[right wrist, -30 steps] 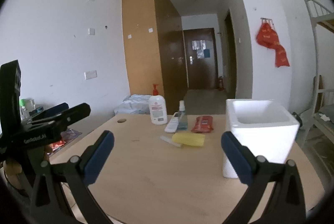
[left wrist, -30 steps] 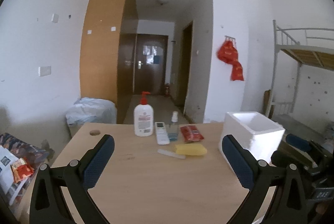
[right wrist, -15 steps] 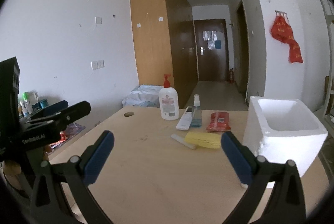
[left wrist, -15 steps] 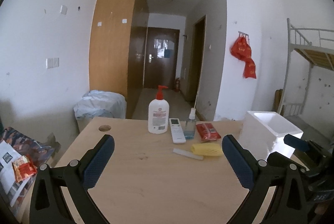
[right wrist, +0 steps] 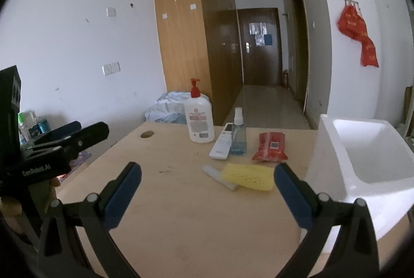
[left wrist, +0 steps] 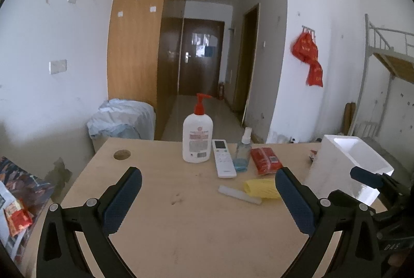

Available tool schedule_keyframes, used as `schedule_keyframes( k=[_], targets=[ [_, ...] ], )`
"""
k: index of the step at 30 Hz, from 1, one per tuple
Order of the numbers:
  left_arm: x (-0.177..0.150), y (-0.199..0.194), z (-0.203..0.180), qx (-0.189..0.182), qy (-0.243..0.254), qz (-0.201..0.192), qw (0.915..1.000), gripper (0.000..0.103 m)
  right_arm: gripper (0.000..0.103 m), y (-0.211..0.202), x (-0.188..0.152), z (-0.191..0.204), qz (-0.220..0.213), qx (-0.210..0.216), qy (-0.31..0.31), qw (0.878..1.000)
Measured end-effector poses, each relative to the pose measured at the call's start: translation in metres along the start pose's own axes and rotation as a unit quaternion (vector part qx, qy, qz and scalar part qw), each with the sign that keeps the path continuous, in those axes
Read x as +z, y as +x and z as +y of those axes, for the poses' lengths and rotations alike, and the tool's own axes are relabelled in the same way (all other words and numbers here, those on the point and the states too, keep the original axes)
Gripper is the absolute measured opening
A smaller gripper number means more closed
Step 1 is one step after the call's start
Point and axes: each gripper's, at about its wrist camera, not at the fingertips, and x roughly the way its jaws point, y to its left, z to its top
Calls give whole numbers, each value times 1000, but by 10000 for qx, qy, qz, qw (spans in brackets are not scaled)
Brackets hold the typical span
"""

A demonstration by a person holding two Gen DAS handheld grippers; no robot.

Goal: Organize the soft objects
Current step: 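Move the right tool toward the yellow foam net sleeve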

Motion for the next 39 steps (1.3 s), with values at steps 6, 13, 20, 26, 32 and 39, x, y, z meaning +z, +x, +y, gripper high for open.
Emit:
schedule_keyframes(
  k=[6,13,20,26,32,39],
  targets=[
    [8,38,-1,30,11,274,9996,103,103,30,9,-15,285,-38,43,9996],
    [7,84,4,67,-86,605,9981,103,103,68,10,-31,676,-72,-2,9977],
    [3,130,4,130,59,990,9950,103,103,104,9,-36,994,6,-115,9950],
    [-6,166,10,137,-49,1284,9916,103,103,130,1,-43,1217,-90,-45,9925],
    [-16,197,11,-43,-18,1500,9887,103,103,153,-11,-47,1467,-134,-10,9891],
    [-29,217,15,-357,-50,1714,9845,103,103,164,-15,-54,1472,-238,85,9888]
  ],
)
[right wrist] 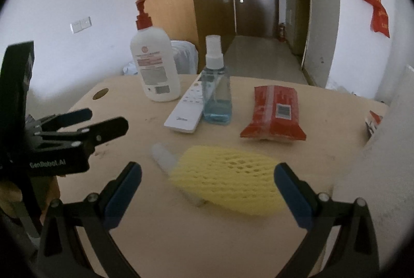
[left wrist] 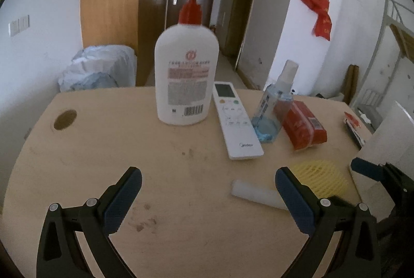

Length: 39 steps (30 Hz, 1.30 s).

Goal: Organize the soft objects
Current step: 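Move the right tool toward the yellow foam net sleeve, then close the right tool on the yellow foam net sleeve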

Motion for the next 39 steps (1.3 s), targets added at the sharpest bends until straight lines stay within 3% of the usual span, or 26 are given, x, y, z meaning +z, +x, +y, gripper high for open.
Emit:
schedule_keyframes(
  k=[9,16,33,34,36,38,39],
  targets=[
    [-4,4,3,-20,-51,-6,10000,103,101,17,2,-7,74,-212,106,9997],
    [-9,10,0,-169,-16,53,9998,103,86,30,-1,-17,371,-240,277,9986],
    [-14,17,-7,-208,223,182,9994,103,86,50,-6,-19,703,-441,229,9963],
    [-14,17,-7,-226,248,199,9992,103,84,50,-6,-19,711,-498,204,9960],
    [-15,18,-8,-299,281,232,9989,103,69,50,-7,-19,713,-568,194,9956],
    [-17,20,-11,-355,342,276,9984,103,46,50,-7,-20,727,-697,139,9948],
    [-18,21,-12,-367,381,296,9982,103,44,49,-8,-21,720,-756,149,9944]
  ],
)
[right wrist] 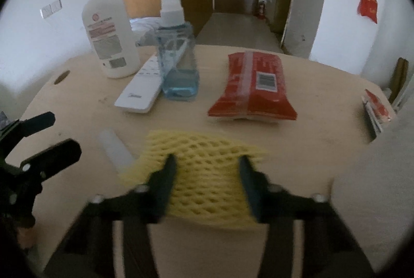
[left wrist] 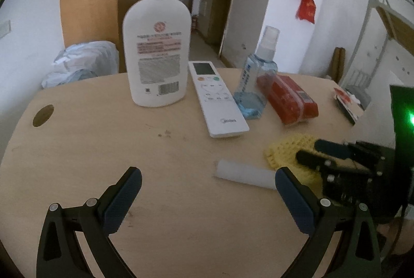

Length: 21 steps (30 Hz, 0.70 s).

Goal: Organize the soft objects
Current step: 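Close the right tool on the yellow foam net sleeve, then grasp the white foam stick with the left tool while the right tool holds the net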

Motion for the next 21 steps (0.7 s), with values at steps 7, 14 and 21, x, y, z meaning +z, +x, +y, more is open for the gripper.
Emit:
schedule_keyframes(
  k=[7,14,21],
  targets=[
    [-3,9,-12,-43,220,129,9997,103,13,-8,0,-2,-130,-66,25,9999],
    [0,11,-16,8,11,131,9999,101,13,-30,4,-8,-440,-98,86,9989],
    [3,20,-24,-41,-300,387,9988,87,13,-51,6,-12,-811,-82,222,9964]
  ],
)
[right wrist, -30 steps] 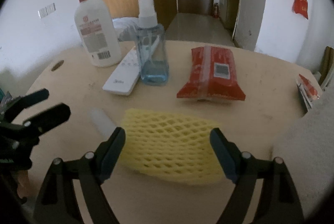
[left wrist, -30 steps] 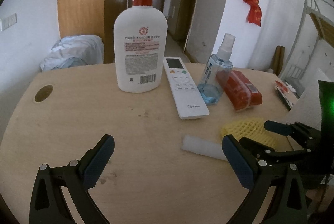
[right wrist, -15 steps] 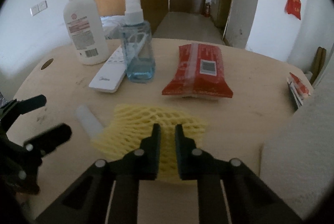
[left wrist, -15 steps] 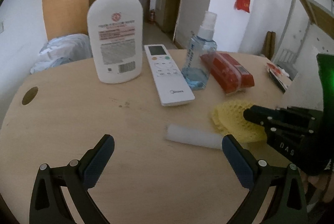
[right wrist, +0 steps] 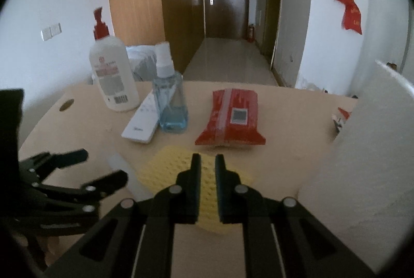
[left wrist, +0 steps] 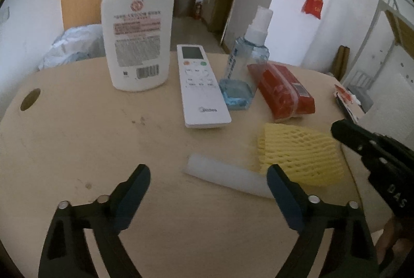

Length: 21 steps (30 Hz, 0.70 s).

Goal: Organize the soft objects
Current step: 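Grasp the white foam stick with the left tool while the right tool holds the net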

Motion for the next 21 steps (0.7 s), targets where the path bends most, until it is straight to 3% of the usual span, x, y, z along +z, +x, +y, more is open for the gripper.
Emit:
schedule_keyframes(
  k=[10,14,16,19,20,21],
  targets=[
    [7,18,-8,182,-299,274,9990,63,13,-7,0,-4,-139,84,-7,9999],
    [12,22,-11,372,-316,301,9984,42,14,-7,0,-5,-156,111,0,9998],
    [12,23,-12,498,-310,282,9979,39,14,-7,0,-6,-147,90,12,9999],
    [11,21,-11,528,-283,291,9978,28,14,-5,-1,-7,-119,89,34,9999],
    [11,20,-9,489,-345,284,9978,13,14,-5,-1,-7,-115,71,28,9999],
    [10,20,-8,311,-399,332,9982,13,14,-6,-1,-6,-115,62,27,9999]
  ],
)
